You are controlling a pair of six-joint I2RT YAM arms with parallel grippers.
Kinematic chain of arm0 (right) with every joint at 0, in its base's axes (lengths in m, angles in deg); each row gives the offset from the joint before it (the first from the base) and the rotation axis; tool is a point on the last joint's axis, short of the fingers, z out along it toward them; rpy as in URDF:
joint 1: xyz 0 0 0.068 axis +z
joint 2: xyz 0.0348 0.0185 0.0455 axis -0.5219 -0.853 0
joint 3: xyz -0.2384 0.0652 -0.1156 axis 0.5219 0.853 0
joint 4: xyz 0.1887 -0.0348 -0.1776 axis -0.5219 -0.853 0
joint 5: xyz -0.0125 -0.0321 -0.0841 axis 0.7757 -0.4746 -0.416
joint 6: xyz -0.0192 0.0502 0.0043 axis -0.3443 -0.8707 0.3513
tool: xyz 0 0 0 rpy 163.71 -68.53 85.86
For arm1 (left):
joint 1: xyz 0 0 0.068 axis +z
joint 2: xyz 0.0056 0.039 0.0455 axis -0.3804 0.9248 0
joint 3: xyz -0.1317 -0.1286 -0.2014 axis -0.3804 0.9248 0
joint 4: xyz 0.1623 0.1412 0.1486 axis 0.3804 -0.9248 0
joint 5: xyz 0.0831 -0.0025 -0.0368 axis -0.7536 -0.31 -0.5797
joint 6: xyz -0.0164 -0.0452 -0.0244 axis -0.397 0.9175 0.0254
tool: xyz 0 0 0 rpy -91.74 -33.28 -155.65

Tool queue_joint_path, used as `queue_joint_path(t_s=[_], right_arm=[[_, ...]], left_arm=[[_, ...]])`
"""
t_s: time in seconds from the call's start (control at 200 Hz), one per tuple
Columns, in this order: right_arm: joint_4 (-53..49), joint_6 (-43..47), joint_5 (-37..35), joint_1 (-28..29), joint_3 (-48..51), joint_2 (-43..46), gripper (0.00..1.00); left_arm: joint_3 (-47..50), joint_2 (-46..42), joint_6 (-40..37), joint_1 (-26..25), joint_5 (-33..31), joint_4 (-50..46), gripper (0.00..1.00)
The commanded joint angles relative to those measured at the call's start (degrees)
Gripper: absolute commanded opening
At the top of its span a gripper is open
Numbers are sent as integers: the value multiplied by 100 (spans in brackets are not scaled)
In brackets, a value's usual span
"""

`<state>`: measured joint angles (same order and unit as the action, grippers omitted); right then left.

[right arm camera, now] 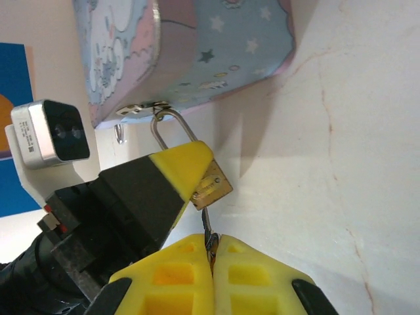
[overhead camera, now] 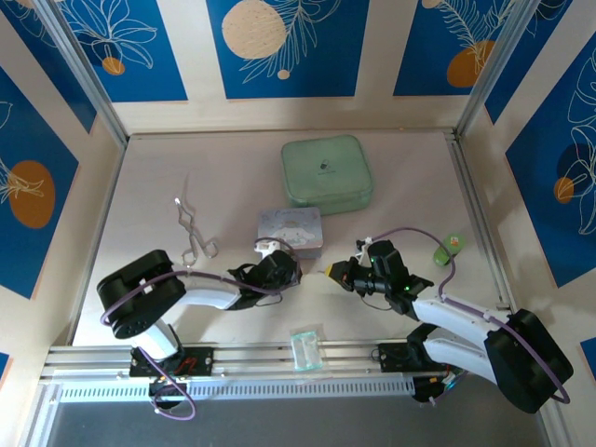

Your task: Unlock a padlock with a key

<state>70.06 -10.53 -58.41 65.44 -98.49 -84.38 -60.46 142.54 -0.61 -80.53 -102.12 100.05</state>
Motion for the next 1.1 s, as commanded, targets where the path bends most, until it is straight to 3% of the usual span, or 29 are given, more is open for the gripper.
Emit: queue_joint_path(t_s=[0.0,0.135,0.27,0.475,0.886,1.096], right_arm=[[337,-540,-162,47,209,-12,0],[797,-1103,-456,175,393,5,0],[1201,-1648,-968,460,544,-33,0],[2002,-2182,-1016,632,591,-358,0],[2720,-2324,-974,699,373,-980,0],[2973,-2390,-1021,697,356,-1111,0]], left_arm=[[365,-76,924,-45,-208,714,3],[586,31,1980,-45,-300,1366,3],[667,131,2569,-54,-383,1974,3],[570,94,2929,-114,-591,2113,3],[371,258,3432,-142,-898,2759,3],[171,228,3546,-154,-945,2647,2]])
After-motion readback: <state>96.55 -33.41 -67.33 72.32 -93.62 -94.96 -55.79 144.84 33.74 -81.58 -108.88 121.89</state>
